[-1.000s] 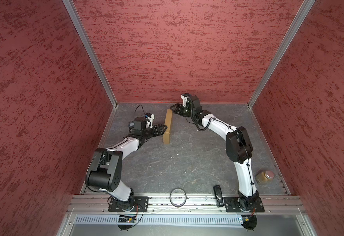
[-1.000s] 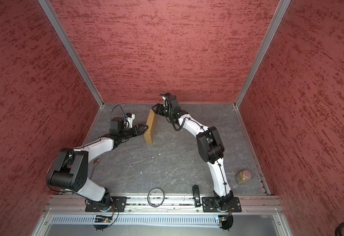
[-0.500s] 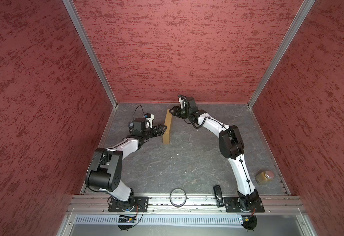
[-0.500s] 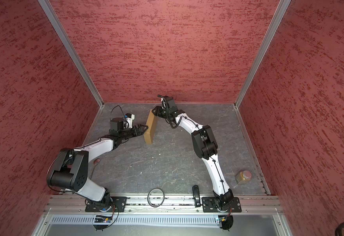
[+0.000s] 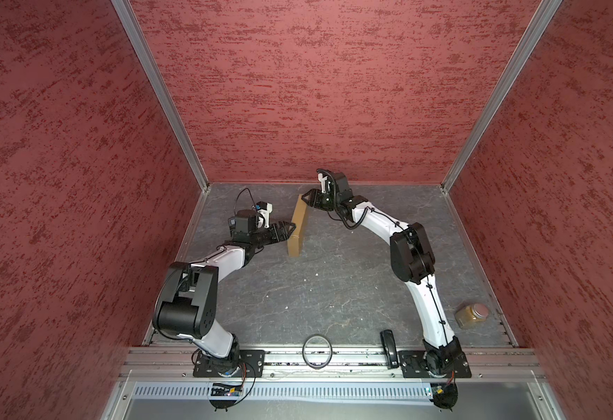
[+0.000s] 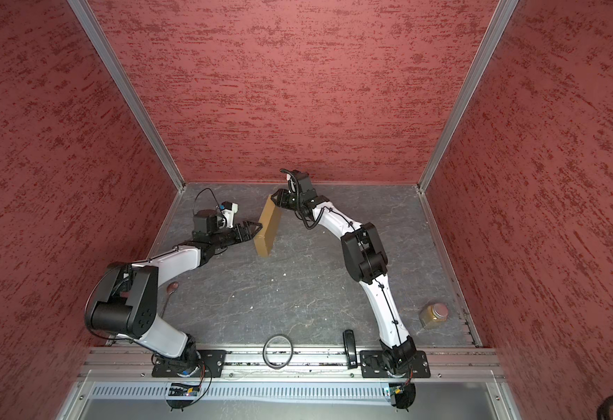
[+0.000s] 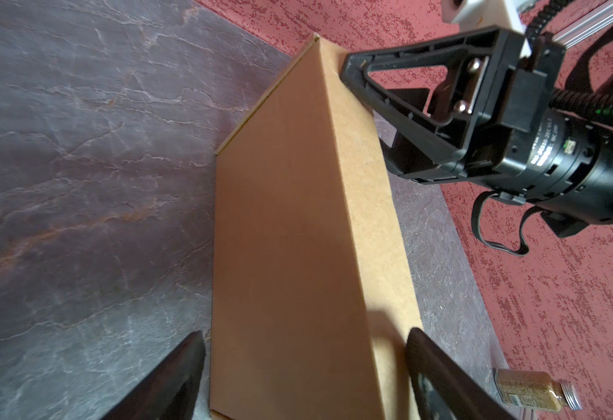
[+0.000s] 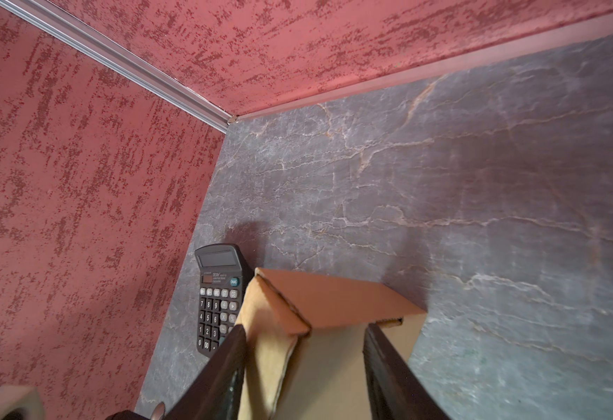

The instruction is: Fold the paper box

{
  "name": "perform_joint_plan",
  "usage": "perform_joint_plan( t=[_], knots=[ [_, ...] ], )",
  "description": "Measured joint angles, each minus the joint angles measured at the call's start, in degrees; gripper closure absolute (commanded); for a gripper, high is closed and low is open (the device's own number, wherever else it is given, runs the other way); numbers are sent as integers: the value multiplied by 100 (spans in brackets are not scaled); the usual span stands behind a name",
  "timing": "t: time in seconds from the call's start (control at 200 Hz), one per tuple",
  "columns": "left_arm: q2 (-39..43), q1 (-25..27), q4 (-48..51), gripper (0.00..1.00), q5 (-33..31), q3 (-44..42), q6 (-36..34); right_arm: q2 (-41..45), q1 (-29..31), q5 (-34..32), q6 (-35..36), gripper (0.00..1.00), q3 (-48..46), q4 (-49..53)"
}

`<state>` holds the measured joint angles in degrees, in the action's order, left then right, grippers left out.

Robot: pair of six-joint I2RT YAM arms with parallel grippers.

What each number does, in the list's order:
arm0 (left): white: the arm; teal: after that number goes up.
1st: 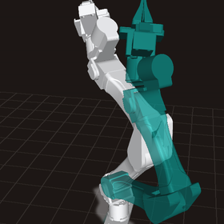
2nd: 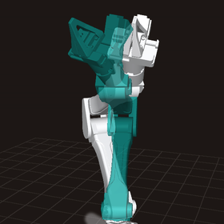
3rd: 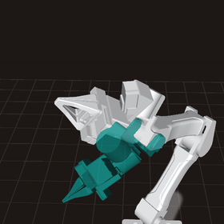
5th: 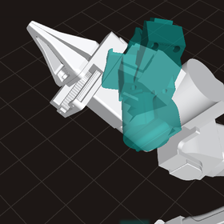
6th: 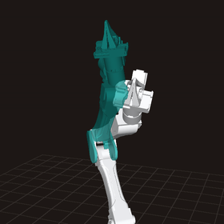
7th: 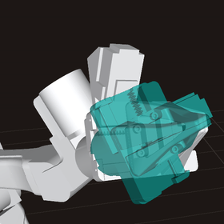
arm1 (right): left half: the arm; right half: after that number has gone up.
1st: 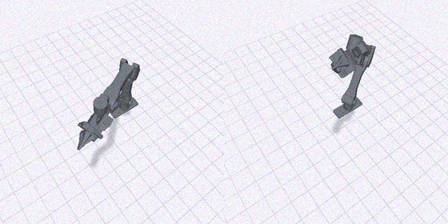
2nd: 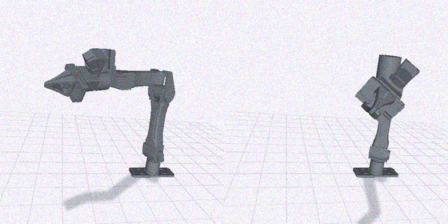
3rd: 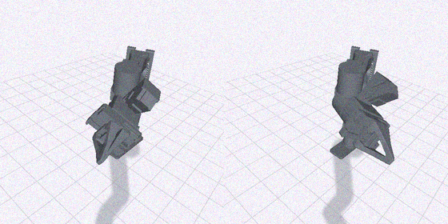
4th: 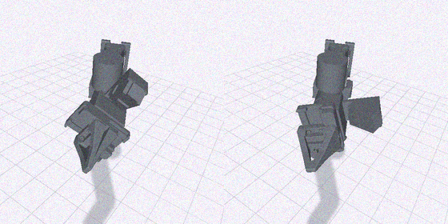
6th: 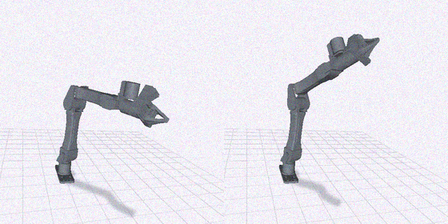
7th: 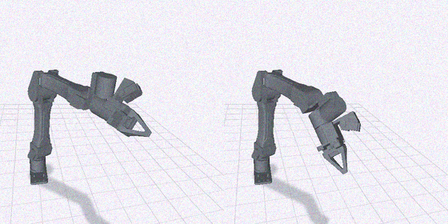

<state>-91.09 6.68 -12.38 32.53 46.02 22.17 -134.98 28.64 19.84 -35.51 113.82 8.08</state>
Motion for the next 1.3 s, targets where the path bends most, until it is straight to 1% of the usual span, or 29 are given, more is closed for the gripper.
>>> perform_joint_plan(
  t=[0.346, 0.571, 0.711, 0.842, 1.042, 1.197, 1.302],
  knots=[
    [-192, -278, 227, 14, 4, 310, -63, 1040, 20, -269, -37, 48, -1545, -323],
    [-365, -459, 251, 14, 94, 490, -149, 1478, 94, -317, -116, 45, -2151, -463],
    [-577, -549, 299, 14, 214, 721, -240, 1617, 101, -319, -94, 43, -2210, -452],
    [-737, -621, 374, 15, 330, 911, -302, 1825, 17, -284, -42, 43, -2223, -450],
    [-977, -691, 452, 16, 564, 1178, -363, 2031, -546, 76, 179, 42, -2159, -448],
    [-1060, -699, 531, 16, 673, 1279, -365, 1893, -927, 376, 472, 42, -1886, -238],
    [-1097, -699, 553, 16, 728, 1320, -365, 1692, -997, 579, 627, 43, -1676, -197]
  ],
)
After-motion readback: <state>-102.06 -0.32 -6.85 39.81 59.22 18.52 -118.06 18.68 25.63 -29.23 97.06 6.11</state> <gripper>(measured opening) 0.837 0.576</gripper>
